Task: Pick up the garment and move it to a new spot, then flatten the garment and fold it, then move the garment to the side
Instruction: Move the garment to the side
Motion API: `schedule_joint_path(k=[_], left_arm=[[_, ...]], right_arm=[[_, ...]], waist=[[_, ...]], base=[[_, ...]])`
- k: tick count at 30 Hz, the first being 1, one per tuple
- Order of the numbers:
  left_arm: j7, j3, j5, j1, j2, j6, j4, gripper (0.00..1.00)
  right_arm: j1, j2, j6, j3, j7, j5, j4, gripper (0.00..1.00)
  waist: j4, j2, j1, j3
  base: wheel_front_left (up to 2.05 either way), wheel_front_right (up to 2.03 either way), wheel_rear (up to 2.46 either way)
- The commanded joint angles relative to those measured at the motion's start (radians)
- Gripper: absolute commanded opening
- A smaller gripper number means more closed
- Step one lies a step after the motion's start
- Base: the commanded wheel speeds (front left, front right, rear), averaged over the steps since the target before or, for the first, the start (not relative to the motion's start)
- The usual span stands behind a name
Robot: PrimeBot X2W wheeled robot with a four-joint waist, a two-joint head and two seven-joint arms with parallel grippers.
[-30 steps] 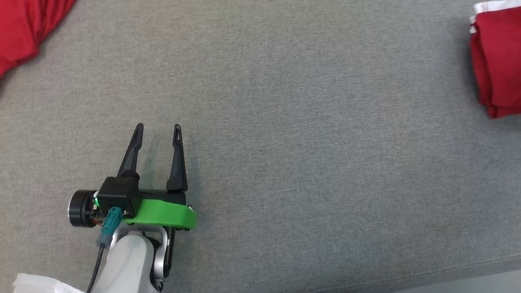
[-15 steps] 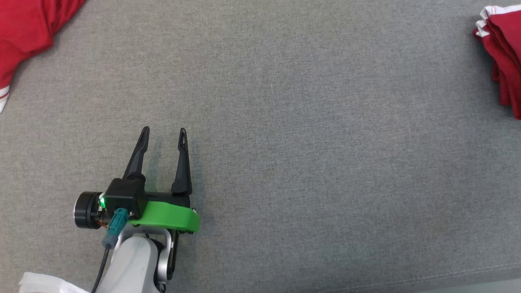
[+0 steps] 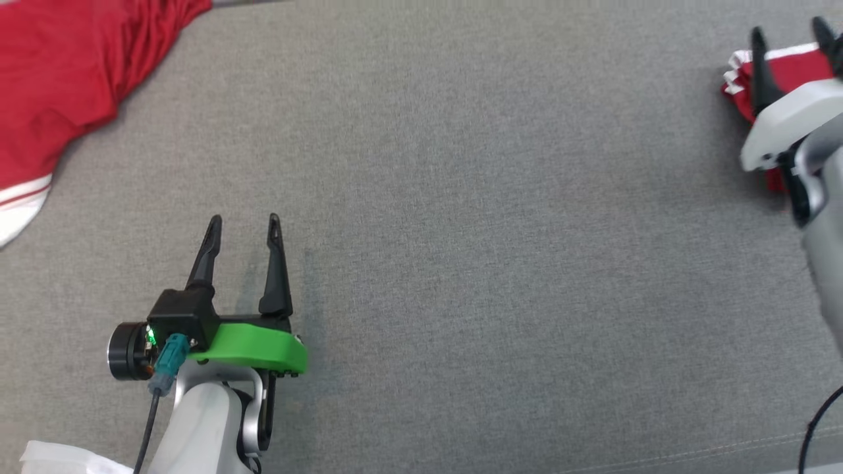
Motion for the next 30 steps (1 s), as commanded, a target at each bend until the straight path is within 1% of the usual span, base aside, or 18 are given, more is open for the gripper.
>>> schedule_joint_path(k=[1, 2, 5, 9, 14, 18, 23, 26, 30], left_arm=[[0.000, 0.012, -0.011, -0.011, 0.000, 0.000, 0.010, 1.00], [0.000, 0.024, -0.015, -0.005, -0.002, 0.001, 0.022, 1.00], [0.000, 0.047, -0.022, 0.019, -0.010, 0.005, 0.046, 1.00], [0.000, 0.069, -0.028, 0.054, -0.019, 0.000, 0.071, 1.00], [0.000, 0.086, -0.034, 0.112, -0.028, -0.004, 0.088, 1.00], [0.000, 0.088, -0.036, 0.157, -0.032, -0.007, 0.092, 1.00], [0.000, 0.077, -0.035, 0.204, -0.036, -0.011, 0.091, 1.00], [0.000, 0.070, -0.035, 0.219, -0.037, -0.012, 0.085, 1.00], [0.000, 0.062, -0.043, 0.230, -0.038, -0.009, 0.085, 1.00]], right_arm=[[0.034, 0.017, -0.001, 0.005, -0.007, 0.020, -0.019, 1.00], [0.062, 0.034, -0.001, 0.015, -0.010, 0.033, -0.050, 1.00], [0.137, 0.067, -0.001, 0.002, -0.013, 0.067, -0.126, 1.00], [0.278, 0.120, -0.001, -0.043, -0.014, 0.086, -0.270, 1.00], [0.473, 0.198, -0.001, -0.104, -0.014, 0.062, -0.450, 1.00], [0.603, 0.247, -0.001, -0.122, -0.014, 0.030, -0.565, 1.00], [0.746, 0.292, -0.001, -0.144, -0.006, -0.031, -0.691, 1.00], [0.814, 0.311, -0.001, -0.148, 0.005, -0.038, -0.749, 1.00], [0.881, 0.319, -0.001, -0.151, 0.018, -0.037, -0.813, 1.00]], waist=[[-0.001, 0.0000, 0.0000, -0.061], [0.000, 0.0000, 0.0000, -0.083], [0.005, 0.0000, 0.0000, -0.130], [0.016, 0.0000, 0.0000, -0.193], [0.029, 0.0000, 0.0000, -0.258], [0.037, 0.0000, 0.0000, -0.291], [0.047, 0.0000, 0.0000, -0.320], [0.051, 0.0000, 0.0000, -0.327], [0.051, 0.0000, 0.0000, -0.331]], base=[[0.00, 0.00, 0.00], [0.00, 0.00, 0.00], [0.00, 0.00, 0.00], [0.00, 0.00, 0.00], [0.00, 0.00, 0.00], [0.00, 0.00, 0.00], [0.00, 0.00, 0.00], [0.00, 0.00, 0.00], [0.00, 0.00, 0.00]])
